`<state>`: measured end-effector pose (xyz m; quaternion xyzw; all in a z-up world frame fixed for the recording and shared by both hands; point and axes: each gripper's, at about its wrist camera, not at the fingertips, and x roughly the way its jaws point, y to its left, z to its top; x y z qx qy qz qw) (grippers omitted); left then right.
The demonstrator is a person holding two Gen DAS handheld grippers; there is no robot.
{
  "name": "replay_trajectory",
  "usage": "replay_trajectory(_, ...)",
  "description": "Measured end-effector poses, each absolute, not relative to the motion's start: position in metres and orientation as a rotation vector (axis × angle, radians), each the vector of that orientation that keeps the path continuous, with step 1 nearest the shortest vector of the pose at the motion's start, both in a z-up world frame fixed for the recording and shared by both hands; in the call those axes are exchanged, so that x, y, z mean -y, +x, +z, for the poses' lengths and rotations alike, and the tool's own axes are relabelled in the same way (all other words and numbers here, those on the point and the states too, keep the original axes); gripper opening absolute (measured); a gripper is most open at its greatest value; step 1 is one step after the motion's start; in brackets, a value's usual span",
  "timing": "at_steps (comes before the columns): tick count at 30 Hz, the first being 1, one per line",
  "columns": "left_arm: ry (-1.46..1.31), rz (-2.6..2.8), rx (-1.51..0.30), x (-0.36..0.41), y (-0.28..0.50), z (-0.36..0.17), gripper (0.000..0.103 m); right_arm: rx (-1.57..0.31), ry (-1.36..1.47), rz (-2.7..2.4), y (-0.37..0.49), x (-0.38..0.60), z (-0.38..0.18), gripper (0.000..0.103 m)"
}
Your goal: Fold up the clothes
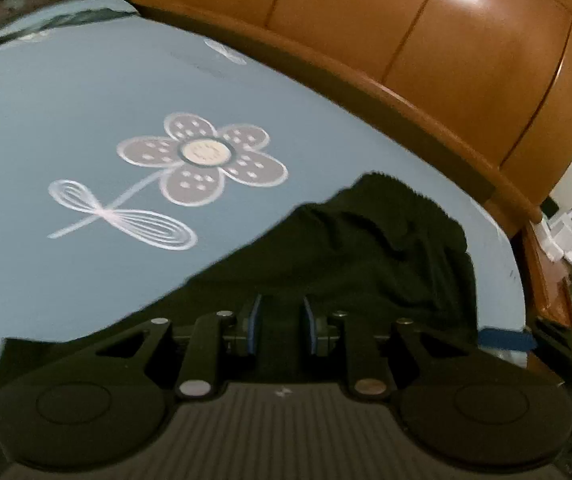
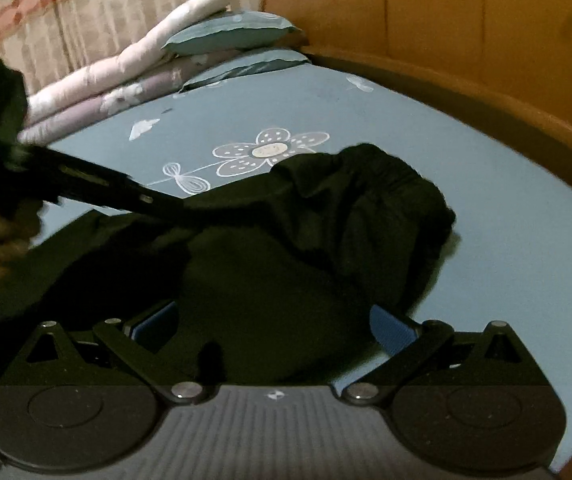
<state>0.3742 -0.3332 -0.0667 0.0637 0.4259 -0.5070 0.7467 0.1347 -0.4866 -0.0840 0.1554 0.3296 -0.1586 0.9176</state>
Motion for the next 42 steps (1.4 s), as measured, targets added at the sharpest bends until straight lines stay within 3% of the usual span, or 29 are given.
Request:
replay_trajectory(7, 0.119, -1.123, -0.97, 0.348, 0.378, -0.071, 0.022, -0.755, 0.29, -0.348, 0.125, 0.478, -0.106, 0.103)
replay_trajectory(14, 0.122, -1.145, -0.929, 0.299, 0.366, -0.043, 0.03, -0.773, 0.242, -0.373, 0.131, 0.471, -0.11, 0.103)
replay_trajectory(19, 0.153, -1.074, -0.916, 0.259, 0.355, -0.037, 0.03, -0.792, 0.282, -0.372, 0.136, 0.48, -0.099, 0.102)
replay_trajectory(21, 0.165, -1.045, -0.911, 0.243, 0.35, -0.035, 0.03, -0.744, 0.354, -0.365, 0.126, 0.491, -0.086, 0.085)
replay_trajectory(23, 0.177, -1.017, -0.905, 0.227, 0.346, -0.032, 0.03, -0.678, 0.399, -0.364, 0.119, 0.508, -0.071, 0.059)
replay_trajectory(28, 0.17, -0.988, -0.903, 0.209, 0.341, -0.028, 0.03, -0.609, 0.401, -0.47, 0.124, 0.544, -0.059, 0.047)
replay_trajectory(35, 0.155, -0.987, -0.907, 0.204, 0.336, -0.027, 0.032, -0.626, 0.491, -0.447, 0.137, 0.558, -0.086, 0.015)
replay_trajectory(38, 0.152, -0.991, -0.908, 0.201, 0.332, -0.024, 0.032, -0.568, 0.515, -0.435, 0.131, 0.564, -0.074, 0.008)
replay_trajectory(42, 0.135, -1.026, -0.918, 0.2, 0.322, -0.022, 0.034, -0.575, 0.516, -0.467, 0.128, 0.58, -0.064, 0.008)
